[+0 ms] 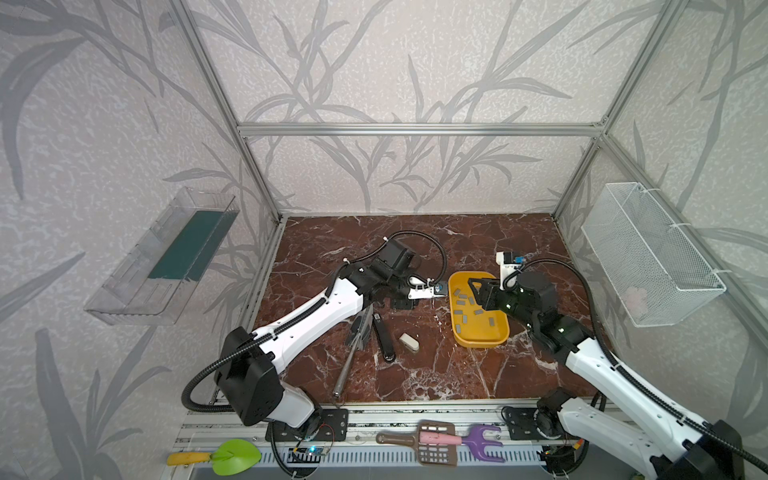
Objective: Load the staples into the stapler
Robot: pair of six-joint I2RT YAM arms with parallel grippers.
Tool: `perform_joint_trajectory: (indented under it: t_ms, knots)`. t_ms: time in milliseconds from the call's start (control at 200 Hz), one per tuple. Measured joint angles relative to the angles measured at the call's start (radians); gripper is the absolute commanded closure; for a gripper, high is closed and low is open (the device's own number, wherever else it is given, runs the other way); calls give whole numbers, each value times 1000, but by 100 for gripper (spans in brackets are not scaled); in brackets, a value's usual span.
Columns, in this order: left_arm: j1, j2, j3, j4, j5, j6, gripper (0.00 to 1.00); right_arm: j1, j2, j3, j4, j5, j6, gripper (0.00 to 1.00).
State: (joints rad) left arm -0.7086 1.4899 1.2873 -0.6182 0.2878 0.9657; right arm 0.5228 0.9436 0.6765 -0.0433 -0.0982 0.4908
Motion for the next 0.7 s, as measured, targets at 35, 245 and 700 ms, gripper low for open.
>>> perform_joint_trajectory:
  t_ms: [35, 245, 700]
  knots:
    - [0, 5, 0, 0, 10, -2, 100, 26, 11, 2, 14, -21, -12, 51]
    - [3, 7, 0, -2, 87, -16, 100, 98, 79, 11, 101, -134, -38, 54]
    - [13, -32, -17, 1, 129, -16, 100, 131, 240, 30, 187, -220, -19, 60]
